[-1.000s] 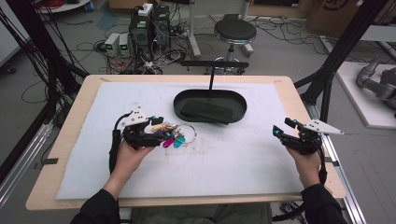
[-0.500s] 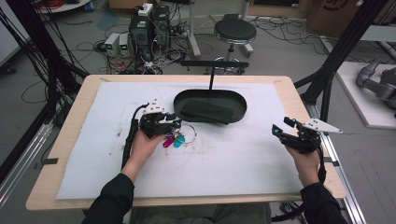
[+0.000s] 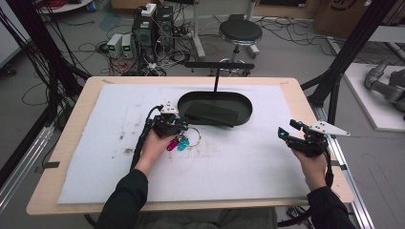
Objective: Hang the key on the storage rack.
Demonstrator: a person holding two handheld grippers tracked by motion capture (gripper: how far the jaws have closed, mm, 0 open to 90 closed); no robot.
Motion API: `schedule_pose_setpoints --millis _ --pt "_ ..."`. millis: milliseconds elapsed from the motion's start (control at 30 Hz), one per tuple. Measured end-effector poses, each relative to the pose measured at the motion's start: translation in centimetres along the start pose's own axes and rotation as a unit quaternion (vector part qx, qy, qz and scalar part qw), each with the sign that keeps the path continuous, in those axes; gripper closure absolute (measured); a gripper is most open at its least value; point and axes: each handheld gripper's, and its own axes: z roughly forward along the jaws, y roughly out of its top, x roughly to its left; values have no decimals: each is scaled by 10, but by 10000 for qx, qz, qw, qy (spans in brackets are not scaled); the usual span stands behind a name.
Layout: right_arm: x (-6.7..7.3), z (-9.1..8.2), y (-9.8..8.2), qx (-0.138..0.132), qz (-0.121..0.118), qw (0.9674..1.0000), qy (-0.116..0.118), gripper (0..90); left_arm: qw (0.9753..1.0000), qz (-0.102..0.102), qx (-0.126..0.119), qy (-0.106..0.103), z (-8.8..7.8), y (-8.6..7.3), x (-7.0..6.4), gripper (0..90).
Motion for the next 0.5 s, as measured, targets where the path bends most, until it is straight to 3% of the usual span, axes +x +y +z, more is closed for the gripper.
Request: schedule_pose_setpoints --millis 133,267,500 --pt "0 0 0 -14 -15 10000 17 350 10000 27 78 52 6 1 0 695" --pt "0 0 0 -12 -10 10000 38 355 9989 10 421 205 16 1 1 695" --pt "2 2 0 37 -30 10000 76 356 9989 -5 436 175 17 2 2 762"
